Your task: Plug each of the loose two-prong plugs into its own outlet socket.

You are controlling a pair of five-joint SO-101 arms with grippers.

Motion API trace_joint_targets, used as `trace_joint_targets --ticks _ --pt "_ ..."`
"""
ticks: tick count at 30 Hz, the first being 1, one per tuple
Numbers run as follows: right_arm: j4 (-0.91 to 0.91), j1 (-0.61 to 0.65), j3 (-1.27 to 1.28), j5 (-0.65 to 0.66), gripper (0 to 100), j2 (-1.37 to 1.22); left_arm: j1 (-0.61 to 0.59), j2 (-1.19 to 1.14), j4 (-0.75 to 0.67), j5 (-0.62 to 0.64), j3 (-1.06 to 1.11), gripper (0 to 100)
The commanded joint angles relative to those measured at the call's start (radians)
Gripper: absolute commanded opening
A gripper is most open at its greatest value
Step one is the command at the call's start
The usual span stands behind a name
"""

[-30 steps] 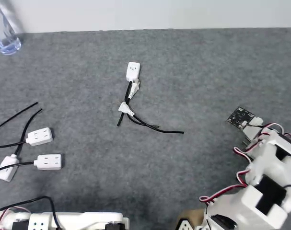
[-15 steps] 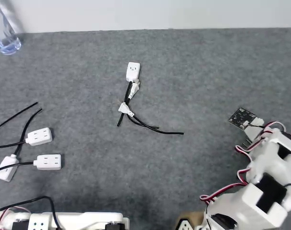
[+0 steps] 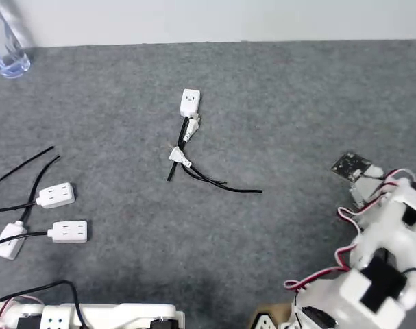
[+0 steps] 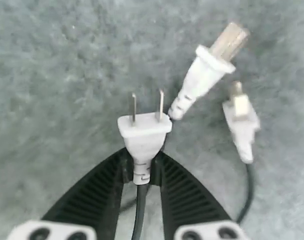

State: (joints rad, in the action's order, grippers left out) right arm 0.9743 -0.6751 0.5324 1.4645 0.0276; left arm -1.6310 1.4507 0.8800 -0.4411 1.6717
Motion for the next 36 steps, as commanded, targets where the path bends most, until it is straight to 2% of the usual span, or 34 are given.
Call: trace_joint_targets --ticks 1,5,10,19,21,28,36 --pt "0.130 0.024 -0.112 -0.005 0.8 0.116 0.005 0.008 -0.006 -0.005 -0.005 20" --pt "0.145 0.038 -0.123 -0.009 0.8 0.168 0.005 0.008 -0.006 -0.005 -0.005 20" --pt "0.033 0.019 -0.115 -0.009 0.8 0.171 0.005 0.008 -0.006 -0.005 -0.005 20" --pt "-0.186 -0.008 -0.107 -0.009 1.5 -0.044 0.005 0.008 -0.006 -0.005 -0.005 20" --pt "-0.189 -0.016 -0.110 -0.009 6.2 -0.071 0.005 0.008 -0.006 -0.005 -0.005 20" --pt "-0.180 -0.045 -0.109 -0.008 34.1 -0.073 0.005 0.008 -0.006 -0.005 -0.005 20" --pt "0.025 -0.028 -0.110 -0.005 36.5 0.079 0.005 0.008 -0.006 -0.005 -0.005 20"
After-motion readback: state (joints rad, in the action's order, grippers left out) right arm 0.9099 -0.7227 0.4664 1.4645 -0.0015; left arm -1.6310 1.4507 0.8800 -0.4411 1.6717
